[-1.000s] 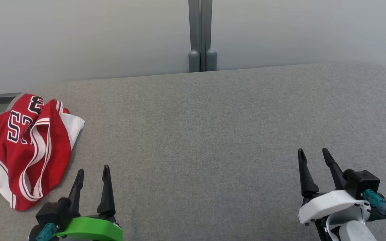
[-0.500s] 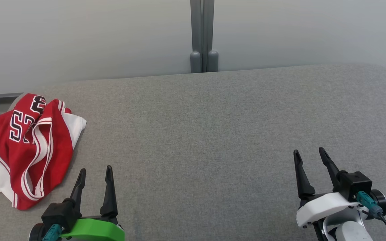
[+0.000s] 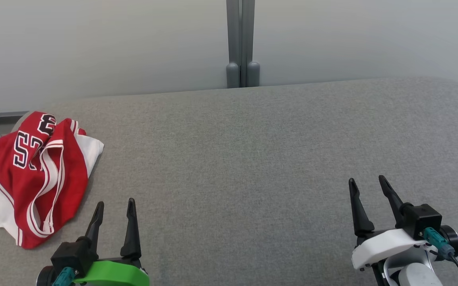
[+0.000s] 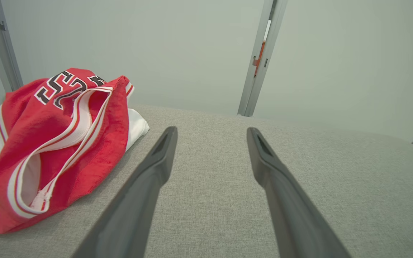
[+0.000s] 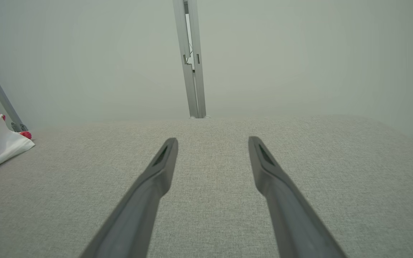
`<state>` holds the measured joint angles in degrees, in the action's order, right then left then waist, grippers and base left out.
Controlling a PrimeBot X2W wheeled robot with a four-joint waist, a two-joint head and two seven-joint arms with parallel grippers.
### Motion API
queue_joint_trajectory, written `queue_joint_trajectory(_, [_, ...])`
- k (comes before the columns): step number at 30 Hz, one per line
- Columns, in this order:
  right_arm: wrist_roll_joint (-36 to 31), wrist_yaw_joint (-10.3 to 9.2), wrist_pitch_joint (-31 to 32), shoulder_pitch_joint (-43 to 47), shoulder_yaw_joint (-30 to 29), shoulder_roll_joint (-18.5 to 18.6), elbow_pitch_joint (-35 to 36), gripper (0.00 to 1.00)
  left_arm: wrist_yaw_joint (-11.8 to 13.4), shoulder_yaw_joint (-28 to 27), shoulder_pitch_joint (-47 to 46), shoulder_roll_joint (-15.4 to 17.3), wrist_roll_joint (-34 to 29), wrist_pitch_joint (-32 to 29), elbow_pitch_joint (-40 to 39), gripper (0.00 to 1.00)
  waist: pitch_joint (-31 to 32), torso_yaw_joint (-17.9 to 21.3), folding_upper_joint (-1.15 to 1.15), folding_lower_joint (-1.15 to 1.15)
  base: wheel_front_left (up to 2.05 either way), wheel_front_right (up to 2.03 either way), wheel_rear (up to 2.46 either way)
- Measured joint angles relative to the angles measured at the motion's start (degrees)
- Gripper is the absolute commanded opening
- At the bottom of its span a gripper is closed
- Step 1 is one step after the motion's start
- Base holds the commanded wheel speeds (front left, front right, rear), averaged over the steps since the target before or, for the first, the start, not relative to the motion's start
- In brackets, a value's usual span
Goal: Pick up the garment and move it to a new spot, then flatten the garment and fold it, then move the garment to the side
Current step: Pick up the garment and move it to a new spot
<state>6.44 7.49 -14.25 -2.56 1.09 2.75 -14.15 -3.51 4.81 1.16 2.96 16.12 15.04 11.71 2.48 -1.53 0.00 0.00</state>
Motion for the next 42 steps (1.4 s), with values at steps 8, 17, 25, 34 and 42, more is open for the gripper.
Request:
queue_joint_trajectory(8, [-0.56, 0.0, -0.03, 1.02, -0.52, 0.05, 0.44, 1.0, -0.01, 0.75, -0.13, -0.09, -0.22, 0.0, 0.21, 1.0, -0.09, -3.69, 0.0, 0.0, 0.0, 0.0, 0.0])
queue_joint_trajectory(17, [0.41, 0.0, -0.05, 1.7, 0.49, 0.03, 0.21, 1.0, 0.85, -0.23, 0.71, 0.6, -0.37, 0.0, 0.07, 1.0, 0.21, -11.86, 0.0, 0.0, 0.0, 0.0, 0.0])
queue_joint_trajectory(25, [1.08, 0.0, -0.31, 1.88, 1.78, 0.03, -0.09, 1.0, 1.49, -0.59, 1.25, 1.83, -0.38, -0.67, -0.94, 1.0, 0.72, -20.19, 0.0, 0.0, 0.0, 0.0, 0.0])
queue_joint_trajectory(34, [1.18, 0.0, -0.4, -1.46, 5.77, 0.0, -0.87, 1.0, 3.1, -2.67, 3.53, 2.03, 0.59, -0.34, -3.78, 1.0, 0.08, -26.76, 0.0, 0.0, 0.0, 0.0, 0.0])
queue_joint_trajectory(42, [1.59, 0.0, -0.46, -2.74, 6.69, 0.01, -2.63, 1.0, 3.53, -3.13, 4.35, 1.83, 0.96, -0.25, -4.56, 1.0, -1.29, -28.03, 0.0, 0.0, 0.0, 0.0, 0.0])
